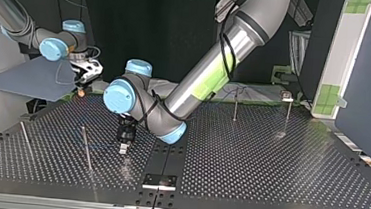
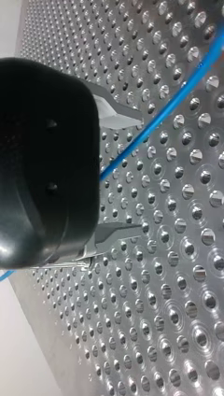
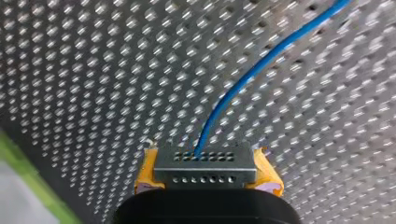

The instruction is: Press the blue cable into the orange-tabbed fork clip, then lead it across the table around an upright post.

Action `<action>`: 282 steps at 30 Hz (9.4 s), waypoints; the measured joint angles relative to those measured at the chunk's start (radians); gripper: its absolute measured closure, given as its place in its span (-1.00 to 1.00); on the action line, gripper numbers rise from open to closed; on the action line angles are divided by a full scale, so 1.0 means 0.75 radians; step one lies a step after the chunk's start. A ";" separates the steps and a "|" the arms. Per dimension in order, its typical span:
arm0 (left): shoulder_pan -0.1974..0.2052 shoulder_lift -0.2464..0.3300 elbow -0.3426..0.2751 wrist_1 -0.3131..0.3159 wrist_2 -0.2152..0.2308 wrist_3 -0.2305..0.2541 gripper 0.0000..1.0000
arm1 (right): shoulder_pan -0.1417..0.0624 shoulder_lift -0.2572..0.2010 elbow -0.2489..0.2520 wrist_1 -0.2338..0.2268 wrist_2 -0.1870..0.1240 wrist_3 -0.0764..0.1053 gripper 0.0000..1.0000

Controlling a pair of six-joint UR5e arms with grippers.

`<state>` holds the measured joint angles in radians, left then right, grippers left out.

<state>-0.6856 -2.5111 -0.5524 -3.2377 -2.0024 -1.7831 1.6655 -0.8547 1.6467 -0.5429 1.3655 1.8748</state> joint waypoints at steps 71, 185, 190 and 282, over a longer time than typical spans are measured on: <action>-0.005 -0.006 0.001 -0.092 0.009 -0.043 -1.00 | -0.168 0.452 -0.125 -0.209 0.020 -0.006 1.00; -0.154 0.302 -0.020 -0.534 0.140 -0.089 -1.00 | -0.195 0.419 -0.133 -0.098 0.032 -0.104 1.00; -0.163 0.296 -0.020 -0.538 0.160 -0.031 -1.00 | -0.195 0.420 -0.134 -0.097 0.026 -0.102 1.00; -0.084 0.642 -0.342 -0.216 0.051 -0.080 -1.00 | -0.180 0.407 -0.141 -0.077 -0.028 -0.126 1.00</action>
<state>-0.7485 -2.0297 -0.8092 -3.3998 -1.9644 -1.8434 1.5304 -0.5492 1.5412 -0.6010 1.3442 1.7803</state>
